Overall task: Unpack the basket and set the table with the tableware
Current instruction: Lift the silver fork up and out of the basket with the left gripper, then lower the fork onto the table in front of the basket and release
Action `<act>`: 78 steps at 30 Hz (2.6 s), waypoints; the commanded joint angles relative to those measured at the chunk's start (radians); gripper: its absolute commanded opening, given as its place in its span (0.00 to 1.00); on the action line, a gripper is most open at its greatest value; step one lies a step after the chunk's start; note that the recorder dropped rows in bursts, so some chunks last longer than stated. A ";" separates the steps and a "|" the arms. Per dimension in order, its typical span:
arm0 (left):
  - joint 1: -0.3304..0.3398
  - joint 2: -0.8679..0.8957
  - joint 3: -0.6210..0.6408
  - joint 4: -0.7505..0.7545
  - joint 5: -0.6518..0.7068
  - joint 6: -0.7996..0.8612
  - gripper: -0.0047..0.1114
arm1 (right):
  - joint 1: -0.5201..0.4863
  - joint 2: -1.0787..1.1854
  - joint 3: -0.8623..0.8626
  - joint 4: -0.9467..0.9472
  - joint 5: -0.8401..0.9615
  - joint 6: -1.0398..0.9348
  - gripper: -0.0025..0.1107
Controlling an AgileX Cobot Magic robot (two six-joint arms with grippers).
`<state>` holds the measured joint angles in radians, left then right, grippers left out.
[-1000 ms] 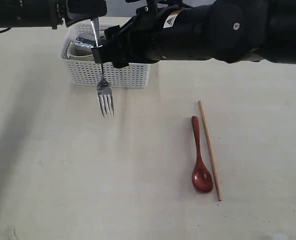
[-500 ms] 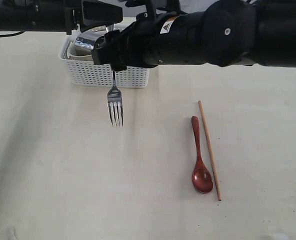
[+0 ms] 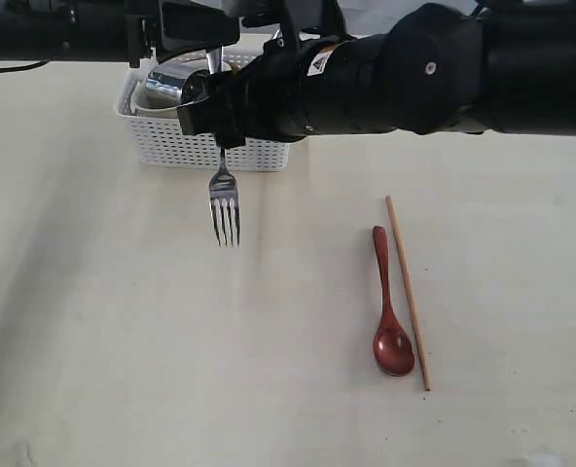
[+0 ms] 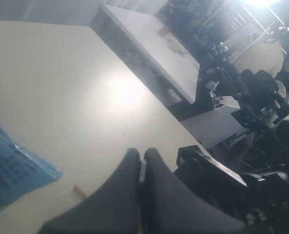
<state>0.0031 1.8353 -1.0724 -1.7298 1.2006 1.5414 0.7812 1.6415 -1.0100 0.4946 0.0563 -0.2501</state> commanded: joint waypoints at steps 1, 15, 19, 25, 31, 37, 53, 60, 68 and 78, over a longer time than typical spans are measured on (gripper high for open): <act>-0.004 -0.008 0.006 -0.015 0.000 0.007 0.04 | 0.002 -0.005 0.000 0.003 0.012 -0.001 0.58; -0.005 0.098 0.215 0.052 -0.172 -0.062 0.04 | -0.011 -0.226 0.000 -0.074 0.084 -0.044 0.58; -0.005 0.187 0.215 0.066 -0.106 -0.066 0.04 | -0.011 -0.226 0.000 -0.077 0.084 -0.044 0.58; -0.005 0.224 0.215 0.086 -0.135 -0.066 0.04 | -0.011 -0.226 0.000 -0.076 0.084 -0.049 0.58; -0.005 0.224 0.215 0.101 -0.235 -0.111 0.04 | -0.011 -0.226 0.000 -0.080 0.084 -0.053 0.58; -0.005 0.224 0.215 0.176 -0.317 -0.167 0.04 | -0.011 -0.226 0.000 -0.103 0.084 -0.053 0.58; -0.044 0.224 0.214 0.241 -0.482 -0.267 0.04 | -0.011 -0.226 0.000 -0.103 0.106 -0.094 0.58; -0.044 0.224 0.214 0.237 -0.510 -0.272 0.18 | -0.011 -0.226 0.000 -0.103 0.136 -0.105 0.58; -0.044 0.224 0.214 0.235 -0.532 -0.273 0.46 | -0.011 -0.226 0.000 -0.115 0.136 -0.108 0.58; -0.044 0.136 0.216 0.276 -0.567 -0.271 0.46 | -0.011 -0.294 0.000 -0.172 0.138 -0.104 0.58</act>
<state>-0.0369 1.9973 -0.8668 -1.5126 0.7230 1.2677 0.7752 1.3893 -1.0100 0.3543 0.1907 -0.3493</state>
